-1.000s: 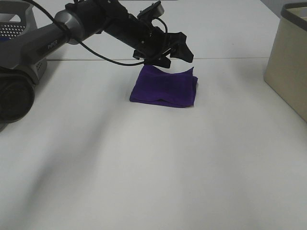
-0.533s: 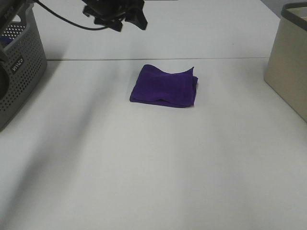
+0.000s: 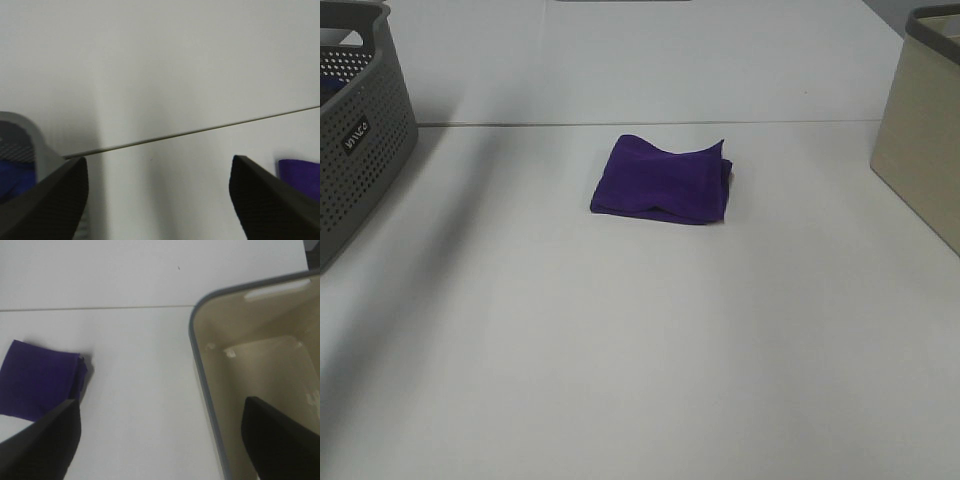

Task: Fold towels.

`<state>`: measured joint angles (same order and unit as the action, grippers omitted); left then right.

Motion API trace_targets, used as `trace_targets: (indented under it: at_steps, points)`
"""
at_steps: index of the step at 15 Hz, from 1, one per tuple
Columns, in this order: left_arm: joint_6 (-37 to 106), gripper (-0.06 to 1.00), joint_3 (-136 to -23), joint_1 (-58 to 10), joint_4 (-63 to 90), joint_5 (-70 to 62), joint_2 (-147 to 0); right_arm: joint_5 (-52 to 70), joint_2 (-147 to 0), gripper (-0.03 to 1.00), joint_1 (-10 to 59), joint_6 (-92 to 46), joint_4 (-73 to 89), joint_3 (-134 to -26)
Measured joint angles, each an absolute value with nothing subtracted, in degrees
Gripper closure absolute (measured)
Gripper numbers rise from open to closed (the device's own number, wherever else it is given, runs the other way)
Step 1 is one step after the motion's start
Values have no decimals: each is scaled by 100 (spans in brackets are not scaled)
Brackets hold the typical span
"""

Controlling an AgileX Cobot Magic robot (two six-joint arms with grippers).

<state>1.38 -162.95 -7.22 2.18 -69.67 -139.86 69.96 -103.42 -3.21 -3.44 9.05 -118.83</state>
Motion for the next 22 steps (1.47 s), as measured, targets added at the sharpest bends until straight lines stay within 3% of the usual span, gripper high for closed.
trace_targets:
  at_steps: [5,6,10,18,22]
  points:
    - [327,23,-12662,0,212,-6961,-11282,6996,-8394,12,-361,-636,269,-9574]
    - [390,23,-10812,29,-40,-6956,-9740,6996,-7397,12,-361,-642,246,-8812]
    - [304,23,-8457,29,-584,-6967,-7007,6996,-5615,12,-361,-413,390,-7391]
    - [166,23,-4475,29,-888,-6732,-2045,6434,-1633,12,-361,-877,413,-4079]
    - [166,23,-3604,29,-911,-6818,-550,6492,-275,12,-361,-963,418,-3358]
